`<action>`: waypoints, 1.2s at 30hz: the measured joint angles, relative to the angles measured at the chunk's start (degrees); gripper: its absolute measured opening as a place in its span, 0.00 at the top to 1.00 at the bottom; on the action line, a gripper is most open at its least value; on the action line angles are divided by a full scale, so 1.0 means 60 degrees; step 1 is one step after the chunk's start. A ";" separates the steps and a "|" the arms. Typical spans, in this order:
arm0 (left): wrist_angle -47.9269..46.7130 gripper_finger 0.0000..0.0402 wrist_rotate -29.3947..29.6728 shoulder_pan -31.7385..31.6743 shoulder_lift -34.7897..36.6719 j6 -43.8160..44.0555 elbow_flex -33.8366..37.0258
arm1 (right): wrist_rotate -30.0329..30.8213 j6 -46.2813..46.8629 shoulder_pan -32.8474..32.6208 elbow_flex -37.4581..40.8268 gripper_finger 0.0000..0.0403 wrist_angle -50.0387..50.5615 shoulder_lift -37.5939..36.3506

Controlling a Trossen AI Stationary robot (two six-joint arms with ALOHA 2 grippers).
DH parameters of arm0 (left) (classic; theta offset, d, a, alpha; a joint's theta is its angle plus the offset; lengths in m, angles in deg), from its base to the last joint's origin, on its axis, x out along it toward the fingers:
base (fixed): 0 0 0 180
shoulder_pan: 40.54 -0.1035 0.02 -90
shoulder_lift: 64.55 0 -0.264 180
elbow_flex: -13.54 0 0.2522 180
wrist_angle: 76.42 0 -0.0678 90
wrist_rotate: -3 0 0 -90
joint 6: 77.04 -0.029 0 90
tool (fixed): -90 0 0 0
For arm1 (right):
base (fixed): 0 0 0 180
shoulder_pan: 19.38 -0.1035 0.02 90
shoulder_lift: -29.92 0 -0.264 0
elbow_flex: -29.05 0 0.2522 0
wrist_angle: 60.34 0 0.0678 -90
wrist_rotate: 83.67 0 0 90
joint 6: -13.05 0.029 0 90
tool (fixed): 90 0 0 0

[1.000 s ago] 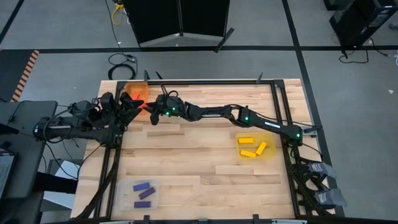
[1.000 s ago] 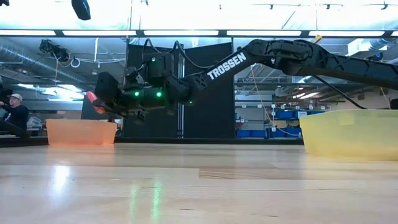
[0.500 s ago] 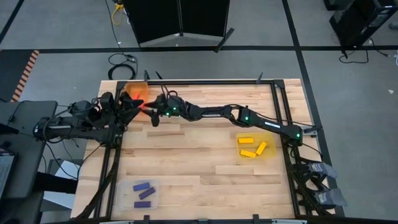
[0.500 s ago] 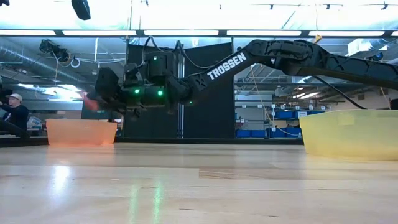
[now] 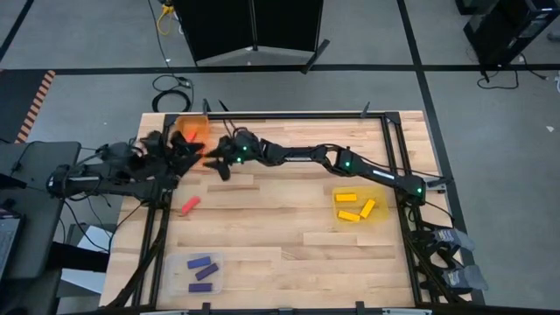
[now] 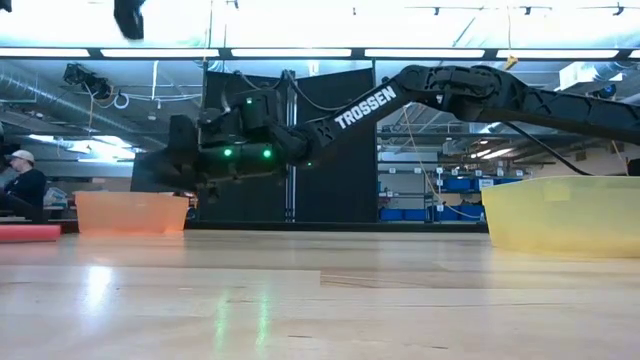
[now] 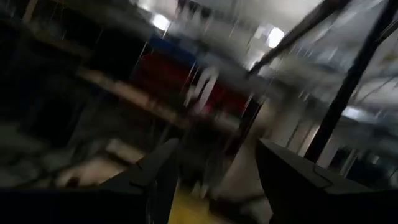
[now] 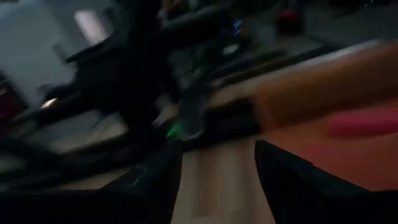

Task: Sort blocks
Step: Put the orange block into the orange transparent bin

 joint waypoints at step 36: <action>-1.2143 0.46 0.0023 0.2835 -0.6897 0.6681 -0.1457 | 0.4919 -0.3096 -0.0564 0.9185 0.58 0.2401 -0.9127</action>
